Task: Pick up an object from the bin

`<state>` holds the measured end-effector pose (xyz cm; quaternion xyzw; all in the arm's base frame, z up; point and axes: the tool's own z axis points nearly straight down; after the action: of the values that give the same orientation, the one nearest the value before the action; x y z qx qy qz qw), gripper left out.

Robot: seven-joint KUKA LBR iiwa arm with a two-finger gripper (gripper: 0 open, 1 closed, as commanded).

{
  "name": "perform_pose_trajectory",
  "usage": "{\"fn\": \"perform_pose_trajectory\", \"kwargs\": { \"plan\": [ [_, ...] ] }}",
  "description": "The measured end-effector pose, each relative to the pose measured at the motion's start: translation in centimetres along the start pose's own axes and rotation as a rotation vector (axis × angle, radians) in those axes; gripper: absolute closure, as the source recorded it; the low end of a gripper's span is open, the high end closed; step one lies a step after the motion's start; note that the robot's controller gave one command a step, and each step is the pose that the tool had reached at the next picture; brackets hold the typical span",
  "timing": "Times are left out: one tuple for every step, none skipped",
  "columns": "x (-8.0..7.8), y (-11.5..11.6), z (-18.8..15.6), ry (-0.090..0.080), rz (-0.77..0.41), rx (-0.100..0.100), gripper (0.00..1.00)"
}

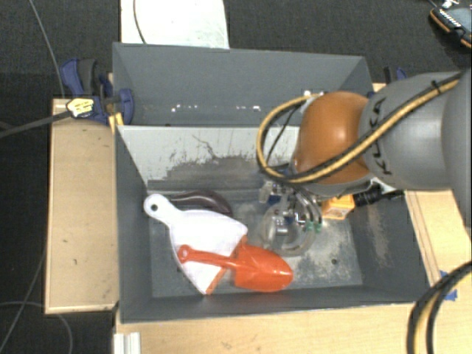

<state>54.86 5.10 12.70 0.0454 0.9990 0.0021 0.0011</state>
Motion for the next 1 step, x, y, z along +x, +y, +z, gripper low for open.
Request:
{"fn": "perform_pose_trajectory", "kwargs": {
  "plan": [
    [0.08, -5.19, -0.21, -0.027, 0.093, -0.004, 0.00]
  ]
}}
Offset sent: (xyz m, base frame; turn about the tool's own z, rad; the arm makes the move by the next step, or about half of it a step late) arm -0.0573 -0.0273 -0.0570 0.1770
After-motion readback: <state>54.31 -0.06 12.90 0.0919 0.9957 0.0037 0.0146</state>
